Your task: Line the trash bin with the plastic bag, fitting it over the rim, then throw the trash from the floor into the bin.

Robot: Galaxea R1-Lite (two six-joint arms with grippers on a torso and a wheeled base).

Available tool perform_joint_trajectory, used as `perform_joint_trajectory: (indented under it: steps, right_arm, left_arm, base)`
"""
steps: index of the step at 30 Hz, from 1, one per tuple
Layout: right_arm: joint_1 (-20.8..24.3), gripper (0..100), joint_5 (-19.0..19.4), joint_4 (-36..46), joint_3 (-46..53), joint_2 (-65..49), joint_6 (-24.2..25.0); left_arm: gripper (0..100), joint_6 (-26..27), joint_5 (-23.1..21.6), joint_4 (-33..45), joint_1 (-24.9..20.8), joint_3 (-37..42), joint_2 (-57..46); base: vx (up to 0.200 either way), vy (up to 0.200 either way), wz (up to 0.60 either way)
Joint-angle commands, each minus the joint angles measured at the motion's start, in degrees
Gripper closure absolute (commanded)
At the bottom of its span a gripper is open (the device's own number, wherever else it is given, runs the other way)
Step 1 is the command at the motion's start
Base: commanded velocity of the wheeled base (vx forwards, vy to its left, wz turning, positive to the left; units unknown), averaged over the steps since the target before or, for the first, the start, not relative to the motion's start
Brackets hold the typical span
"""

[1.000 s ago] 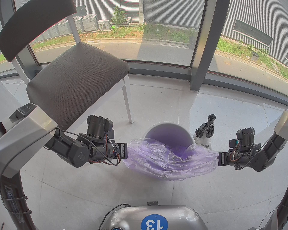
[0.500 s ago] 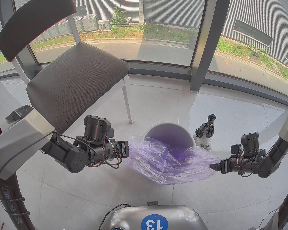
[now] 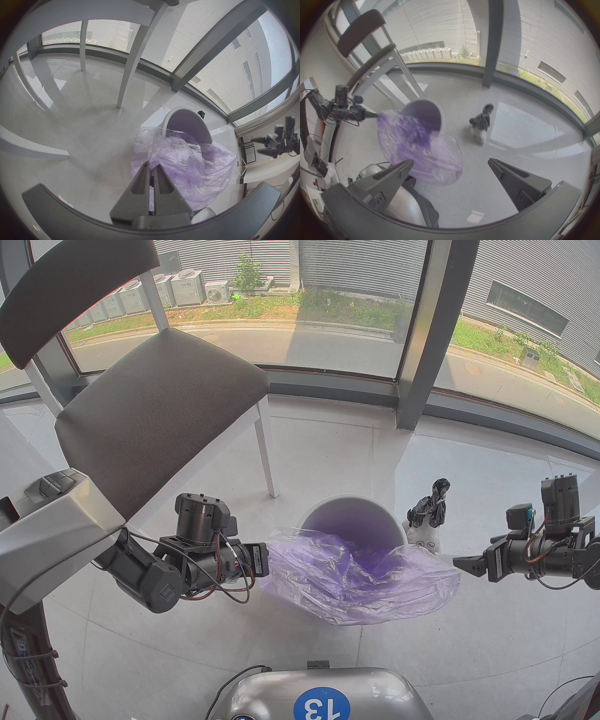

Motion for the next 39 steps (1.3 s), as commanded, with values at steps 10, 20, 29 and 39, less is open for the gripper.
perform_joint_trajectory:
  steps: [10,20,29,39]
  right_arm:
    - [24.3,0,-13.85,-9.81,-11.1,18.56,-0.99]
    - [24.39,0,-13.58,-9.55,-14.44,27.7,-5.12]
    - [24.3,0,-13.76,-10.52,-15.14,31.3,-9.34]
    - [24.3,0,-16.13,-15.0,-19.8,37.28,-9.34]
  left_arm:
    - [0,-0.29,0.07,-1.74,-0.35,2.09,-0.7]
    - [0,0.5,-4.58,-5.61,1.67,6.58,-5.63]
    - [0,8.41,-3.79,-5.43,2.64,8.42,-5.36]
    - [0,8.5,-3.62,-6.05,2.9,8.42,-5.36]
  base:
    - [0.0,0.0,0.0]
    - [0.0,0.0,0.0]
    - [0.0,0.0,0.0]
    - [0.0,0.0,0.0]
